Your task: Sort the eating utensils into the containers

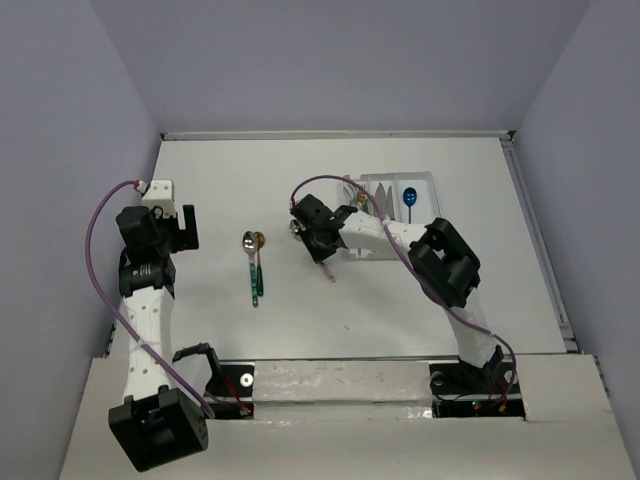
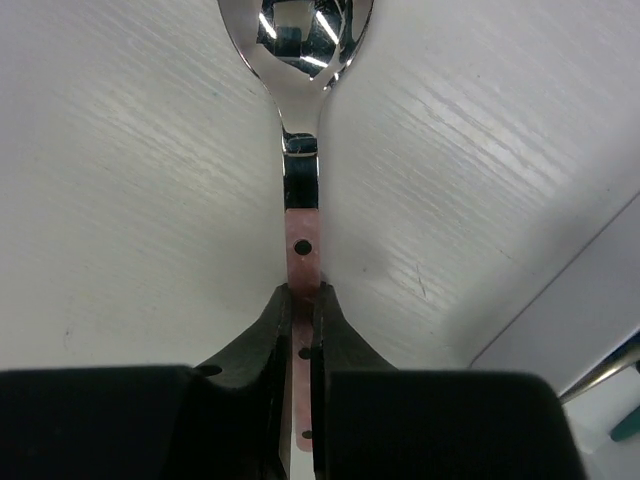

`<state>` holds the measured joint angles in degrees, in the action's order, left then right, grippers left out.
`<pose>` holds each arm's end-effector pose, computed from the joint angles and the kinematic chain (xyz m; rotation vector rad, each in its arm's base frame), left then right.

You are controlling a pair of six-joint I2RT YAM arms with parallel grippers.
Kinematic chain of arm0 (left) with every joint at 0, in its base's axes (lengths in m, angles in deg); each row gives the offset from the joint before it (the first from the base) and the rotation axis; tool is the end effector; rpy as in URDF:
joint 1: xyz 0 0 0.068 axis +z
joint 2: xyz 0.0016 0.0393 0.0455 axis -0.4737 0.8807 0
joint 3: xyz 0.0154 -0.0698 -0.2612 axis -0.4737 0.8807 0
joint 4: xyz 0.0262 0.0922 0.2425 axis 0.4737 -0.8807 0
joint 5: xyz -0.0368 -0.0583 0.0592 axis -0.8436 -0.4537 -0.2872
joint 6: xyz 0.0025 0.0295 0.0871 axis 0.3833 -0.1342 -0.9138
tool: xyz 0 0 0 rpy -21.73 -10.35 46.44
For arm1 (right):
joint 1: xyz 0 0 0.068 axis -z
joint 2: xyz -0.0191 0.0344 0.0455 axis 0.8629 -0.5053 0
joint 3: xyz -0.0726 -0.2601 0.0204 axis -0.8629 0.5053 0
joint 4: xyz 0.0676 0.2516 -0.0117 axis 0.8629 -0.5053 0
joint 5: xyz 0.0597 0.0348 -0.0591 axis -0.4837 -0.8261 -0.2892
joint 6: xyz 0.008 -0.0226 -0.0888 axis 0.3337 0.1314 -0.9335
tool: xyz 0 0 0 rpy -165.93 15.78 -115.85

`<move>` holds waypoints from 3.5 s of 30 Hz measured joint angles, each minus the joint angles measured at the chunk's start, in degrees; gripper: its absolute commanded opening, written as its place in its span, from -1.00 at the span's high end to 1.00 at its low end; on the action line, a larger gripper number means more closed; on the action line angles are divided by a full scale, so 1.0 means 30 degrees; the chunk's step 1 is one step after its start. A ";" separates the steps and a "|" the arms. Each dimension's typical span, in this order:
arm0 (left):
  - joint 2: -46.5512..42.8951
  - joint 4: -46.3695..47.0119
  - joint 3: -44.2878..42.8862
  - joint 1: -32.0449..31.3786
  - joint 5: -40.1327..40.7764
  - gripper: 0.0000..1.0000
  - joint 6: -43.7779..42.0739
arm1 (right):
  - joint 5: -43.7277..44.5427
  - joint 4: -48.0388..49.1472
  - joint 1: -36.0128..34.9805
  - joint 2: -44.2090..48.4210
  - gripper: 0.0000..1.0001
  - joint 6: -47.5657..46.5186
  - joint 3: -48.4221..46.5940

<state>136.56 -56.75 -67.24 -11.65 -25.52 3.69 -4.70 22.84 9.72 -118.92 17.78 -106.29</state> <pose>0.2447 0.0610 0.2881 0.0695 1.9115 0.2397 0.3164 0.3579 0.1271 -0.7926 2.5418 0.1749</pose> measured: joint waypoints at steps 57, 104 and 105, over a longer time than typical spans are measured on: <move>0.0364 -0.0066 0.0000 -0.1384 -0.1661 -0.98 -0.0816 | 0.3184 0.1756 1.0542 0.6659 -0.11 -0.1319 0.6251; 0.0248 -0.0051 0.0000 -0.1384 -0.0772 -0.98 -0.0801 | 0.1464 -0.4932 -0.3803 -0.6142 0.17 0.0474 -1.0790; 0.0248 -0.0051 0.0000 -0.1384 -0.0758 -0.98 -0.0801 | 0.1392 -0.4896 -0.3679 -0.6105 0.21 0.0495 -1.0681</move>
<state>137.31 -56.90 -67.24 -15.80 -27.79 1.28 -0.53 8.15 -1.32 -137.23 19.27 -138.33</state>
